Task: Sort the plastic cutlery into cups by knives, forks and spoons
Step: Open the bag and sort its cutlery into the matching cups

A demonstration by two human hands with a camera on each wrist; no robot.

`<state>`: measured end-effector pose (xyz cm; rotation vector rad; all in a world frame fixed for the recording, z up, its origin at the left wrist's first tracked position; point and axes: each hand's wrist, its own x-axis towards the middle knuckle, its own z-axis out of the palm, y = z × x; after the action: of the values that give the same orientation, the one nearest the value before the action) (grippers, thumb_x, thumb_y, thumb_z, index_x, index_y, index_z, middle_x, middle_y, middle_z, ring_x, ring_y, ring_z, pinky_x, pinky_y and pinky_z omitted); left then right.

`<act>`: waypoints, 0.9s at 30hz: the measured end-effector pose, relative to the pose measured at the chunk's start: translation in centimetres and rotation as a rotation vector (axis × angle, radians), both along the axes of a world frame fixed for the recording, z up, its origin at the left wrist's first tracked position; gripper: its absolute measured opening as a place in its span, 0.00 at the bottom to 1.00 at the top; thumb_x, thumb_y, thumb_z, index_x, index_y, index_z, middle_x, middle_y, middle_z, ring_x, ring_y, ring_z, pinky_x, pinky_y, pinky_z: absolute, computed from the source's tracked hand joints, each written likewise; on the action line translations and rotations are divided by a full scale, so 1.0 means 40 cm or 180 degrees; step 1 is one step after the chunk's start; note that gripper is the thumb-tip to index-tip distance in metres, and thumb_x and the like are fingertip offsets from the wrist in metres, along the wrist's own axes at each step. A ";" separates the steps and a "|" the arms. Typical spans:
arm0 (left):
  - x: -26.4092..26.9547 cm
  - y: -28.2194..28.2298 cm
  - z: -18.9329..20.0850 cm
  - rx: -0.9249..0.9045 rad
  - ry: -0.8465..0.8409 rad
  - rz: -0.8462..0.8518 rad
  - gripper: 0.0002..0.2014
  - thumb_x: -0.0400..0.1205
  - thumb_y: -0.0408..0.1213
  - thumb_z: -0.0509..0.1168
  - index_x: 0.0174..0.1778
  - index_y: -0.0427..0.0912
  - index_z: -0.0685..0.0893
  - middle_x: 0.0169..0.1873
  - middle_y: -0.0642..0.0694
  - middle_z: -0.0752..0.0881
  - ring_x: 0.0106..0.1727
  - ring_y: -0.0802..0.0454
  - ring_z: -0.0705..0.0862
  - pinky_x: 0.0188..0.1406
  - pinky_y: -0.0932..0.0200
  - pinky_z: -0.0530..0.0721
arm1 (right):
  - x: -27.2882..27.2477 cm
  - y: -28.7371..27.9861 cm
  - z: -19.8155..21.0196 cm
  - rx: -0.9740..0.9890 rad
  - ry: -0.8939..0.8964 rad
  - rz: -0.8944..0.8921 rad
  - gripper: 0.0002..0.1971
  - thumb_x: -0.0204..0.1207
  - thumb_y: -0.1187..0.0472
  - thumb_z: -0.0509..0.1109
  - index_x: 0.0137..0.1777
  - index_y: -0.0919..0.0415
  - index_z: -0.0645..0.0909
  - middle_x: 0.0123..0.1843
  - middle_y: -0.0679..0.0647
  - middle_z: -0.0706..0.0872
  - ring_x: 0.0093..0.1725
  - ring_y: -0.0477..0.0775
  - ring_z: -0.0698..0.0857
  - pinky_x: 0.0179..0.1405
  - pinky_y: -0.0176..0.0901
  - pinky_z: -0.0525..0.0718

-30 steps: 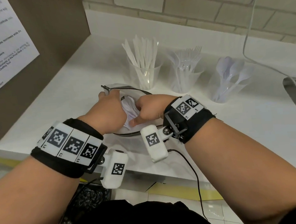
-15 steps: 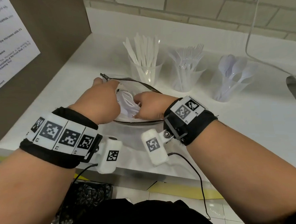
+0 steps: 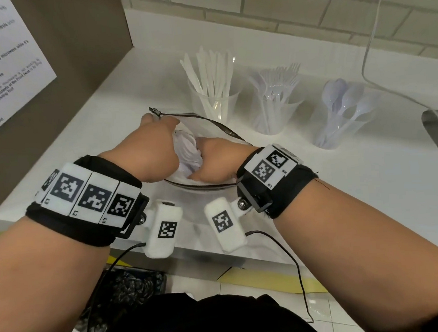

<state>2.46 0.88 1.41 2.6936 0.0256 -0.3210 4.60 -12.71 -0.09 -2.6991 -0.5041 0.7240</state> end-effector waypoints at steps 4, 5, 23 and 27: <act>-0.002 -0.012 -0.006 0.0067 0.0169 -0.0126 0.33 0.78 0.26 0.60 0.80 0.42 0.60 0.74 0.34 0.63 0.60 0.36 0.80 0.53 0.56 0.76 | 0.002 0.018 -0.008 -0.0316 -0.0396 -0.0012 0.17 0.71 0.49 0.74 0.50 0.57 0.74 0.44 0.51 0.80 0.58 0.55 0.83 0.52 0.44 0.78; -0.003 -0.014 -0.005 0.0118 0.0203 -0.0131 0.34 0.79 0.28 0.61 0.81 0.41 0.58 0.76 0.34 0.62 0.63 0.35 0.79 0.55 0.55 0.76 | -0.002 0.024 -0.004 -0.0351 -0.0504 -0.0047 0.16 0.72 0.48 0.73 0.50 0.56 0.73 0.43 0.50 0.78 0.59 0.56 0.82 0.58 0.49 0.77; -0.001 0.011 -0.004 0.0521 -0.0143 0.0075 0.32 0.79 0.28 0.56 0.81 0.50 0.62 0.75 0.39 0.61 0.60 0.33 0.80 0.51 0.55 0.73 | 0.016 -0.006 -0.010 0.0054 -0.0202 -0.0173 0.25 0.77 0.43 0.66 0.61 0.65 0.78 0.58 0.59 0.83 0.58 0.58 0.82 0.54 0.41 0.77; 0.003 0.007 0.014 0.0313 -0.0299 0.0106 0.33 0.78 0.27 0.55 0.79 0.56 0.65 0.76 0.41 0.61 0.60 0.37 0.79 0.50 0.58 0.71 | 0.017 -0.018 -0.001 0.0330 -0.0254 -0.0180 0.19 0.76 0.53 0.70 0.63 0.64 0.77 0.60 0.58 0.83 0.58 0.56 0.82 0.49 0.36 0.73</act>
<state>2.59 1.15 1.98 2.7994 0.0600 -0.1872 5.29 -13.41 -0.13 -2.6420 -0.4687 0.5611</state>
